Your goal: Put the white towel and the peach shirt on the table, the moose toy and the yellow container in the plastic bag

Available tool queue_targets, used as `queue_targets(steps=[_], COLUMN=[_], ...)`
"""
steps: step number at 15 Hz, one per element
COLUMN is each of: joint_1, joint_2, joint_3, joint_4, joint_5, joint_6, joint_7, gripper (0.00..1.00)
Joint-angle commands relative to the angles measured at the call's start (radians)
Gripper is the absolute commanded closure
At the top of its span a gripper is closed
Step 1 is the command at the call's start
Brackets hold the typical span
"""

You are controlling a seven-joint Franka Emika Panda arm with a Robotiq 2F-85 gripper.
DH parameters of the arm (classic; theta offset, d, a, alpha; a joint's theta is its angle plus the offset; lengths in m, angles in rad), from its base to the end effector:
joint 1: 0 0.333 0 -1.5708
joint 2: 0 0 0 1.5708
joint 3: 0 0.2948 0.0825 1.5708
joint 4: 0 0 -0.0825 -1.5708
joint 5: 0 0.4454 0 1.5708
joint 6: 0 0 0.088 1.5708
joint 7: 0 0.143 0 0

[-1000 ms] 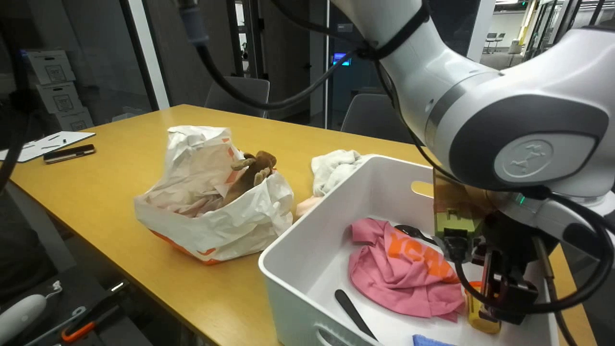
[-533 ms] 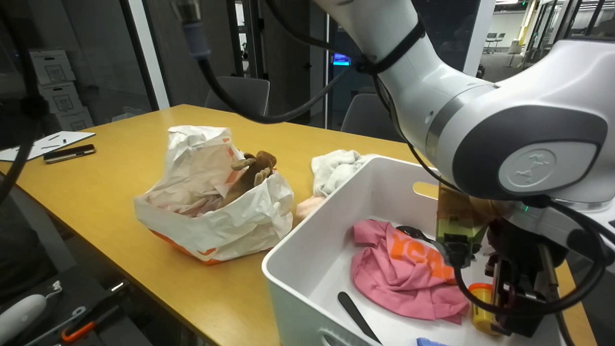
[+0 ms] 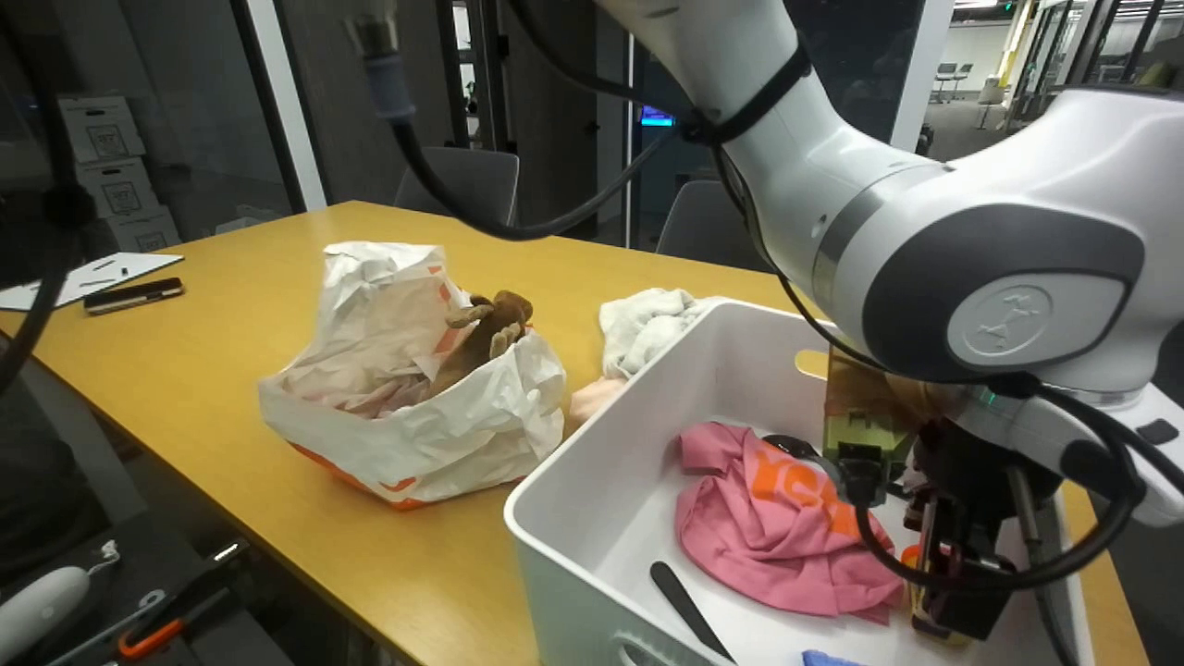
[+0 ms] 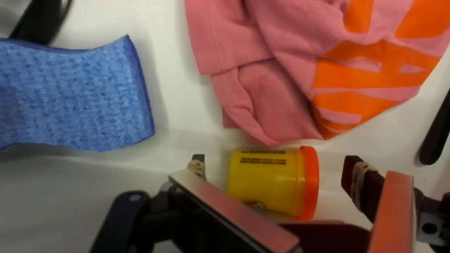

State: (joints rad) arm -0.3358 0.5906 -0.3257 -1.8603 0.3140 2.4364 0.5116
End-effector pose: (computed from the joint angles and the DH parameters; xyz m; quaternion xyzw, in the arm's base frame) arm 0.5337 -0.4104 0.1163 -0.7784 0.6274 -0.0163 0.0124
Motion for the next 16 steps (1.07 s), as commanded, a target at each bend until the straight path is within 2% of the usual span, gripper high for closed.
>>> queue_targets(steps=[1, 4, 5, 6, 9, 11, 16], joint_1=[0.003, 0.001, 0.002, -0.003, -0.005, 0.011, 0.055], joint_2=[0.053, 0.094, 0.101, 0.103, 0.103, 0.074, -0.090], joint_3=[-0.004, -0.013, -0.017, -0.013, -0.012, -0.024, -0.063], joint_4=[0.072, 0.110, 0.113, 0.117, 0.113, 0.081, -0.057], joint_5=[-0.025, -0.043, -0.045, -0.038, -0.032, -0.044, -0.104], joint_6=[-0.010, -0.005, -0.005, -0.012, -0.007, 0.011, 0.060], joint_7=[0.001, 0.007, 0.015, 0.009, 0.005, 0.011, -0.020], gripper=[0.00, 0.00, 0.25, 0.26, 0.51, 0.62, 0.62])
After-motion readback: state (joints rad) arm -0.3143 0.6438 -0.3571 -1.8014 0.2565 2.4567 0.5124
